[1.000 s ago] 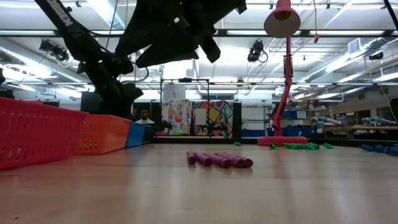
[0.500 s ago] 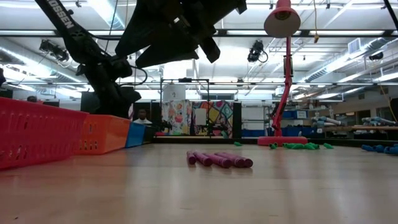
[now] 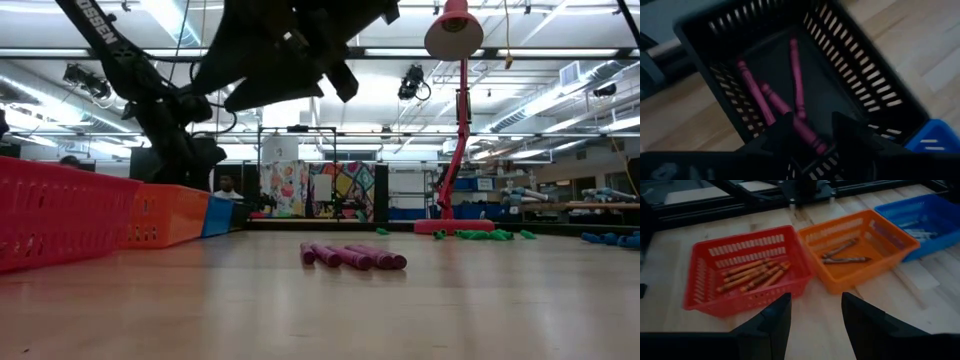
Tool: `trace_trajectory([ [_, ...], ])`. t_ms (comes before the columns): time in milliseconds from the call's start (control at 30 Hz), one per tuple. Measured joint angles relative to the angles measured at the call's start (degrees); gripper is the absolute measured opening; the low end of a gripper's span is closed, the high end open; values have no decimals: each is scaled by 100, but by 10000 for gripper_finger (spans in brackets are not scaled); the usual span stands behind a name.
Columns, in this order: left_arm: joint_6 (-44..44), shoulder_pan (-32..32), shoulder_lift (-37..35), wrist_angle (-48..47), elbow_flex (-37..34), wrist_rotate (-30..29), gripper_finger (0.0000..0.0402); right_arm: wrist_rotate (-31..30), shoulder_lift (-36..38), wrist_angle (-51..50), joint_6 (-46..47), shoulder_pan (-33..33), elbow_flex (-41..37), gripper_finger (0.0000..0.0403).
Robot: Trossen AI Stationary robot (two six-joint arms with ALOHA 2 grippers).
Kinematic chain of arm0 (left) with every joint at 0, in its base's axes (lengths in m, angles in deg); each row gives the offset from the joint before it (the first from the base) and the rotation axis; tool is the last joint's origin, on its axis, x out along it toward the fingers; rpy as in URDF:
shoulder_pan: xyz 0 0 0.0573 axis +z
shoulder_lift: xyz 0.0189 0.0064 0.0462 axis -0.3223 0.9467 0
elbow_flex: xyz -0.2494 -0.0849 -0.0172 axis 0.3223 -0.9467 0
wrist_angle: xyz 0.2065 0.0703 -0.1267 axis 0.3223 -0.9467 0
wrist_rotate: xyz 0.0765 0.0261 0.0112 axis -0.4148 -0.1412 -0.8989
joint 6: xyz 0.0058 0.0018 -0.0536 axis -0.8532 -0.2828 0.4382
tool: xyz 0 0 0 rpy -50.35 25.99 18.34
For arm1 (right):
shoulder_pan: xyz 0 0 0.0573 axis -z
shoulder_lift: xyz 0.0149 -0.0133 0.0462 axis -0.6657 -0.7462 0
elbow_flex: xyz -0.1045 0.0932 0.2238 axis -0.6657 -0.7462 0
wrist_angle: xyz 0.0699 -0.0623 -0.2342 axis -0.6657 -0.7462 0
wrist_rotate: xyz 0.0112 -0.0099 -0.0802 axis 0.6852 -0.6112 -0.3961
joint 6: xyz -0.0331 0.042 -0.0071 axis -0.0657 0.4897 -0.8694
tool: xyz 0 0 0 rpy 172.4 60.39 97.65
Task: Sort crayons
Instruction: Put the pink crayon into the black bin
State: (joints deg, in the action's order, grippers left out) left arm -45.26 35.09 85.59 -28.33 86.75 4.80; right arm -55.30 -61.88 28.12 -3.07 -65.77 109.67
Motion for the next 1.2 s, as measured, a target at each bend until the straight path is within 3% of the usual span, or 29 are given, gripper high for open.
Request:
trace_trajectory([
  [233,-49,-103,-530,29,89,-2,156,-215,0,-858,1210,80,-2,173],
  [500,-167,-735,-1112,-70,89,2,156,910,0,-2535,3210,405,41,165],
  [633,-174,-1131,-1161,-135,91,51,156,999,0,-3446,3683,398,288,164],
  [767,-474,-1635,-1160,-116,91,519,156,1064,0,-4094,4077,262,584,164],
  [1200,-875,-3901,-1350,954,-227,544,156,2028,0,-5086,5141,90,621,164],
])
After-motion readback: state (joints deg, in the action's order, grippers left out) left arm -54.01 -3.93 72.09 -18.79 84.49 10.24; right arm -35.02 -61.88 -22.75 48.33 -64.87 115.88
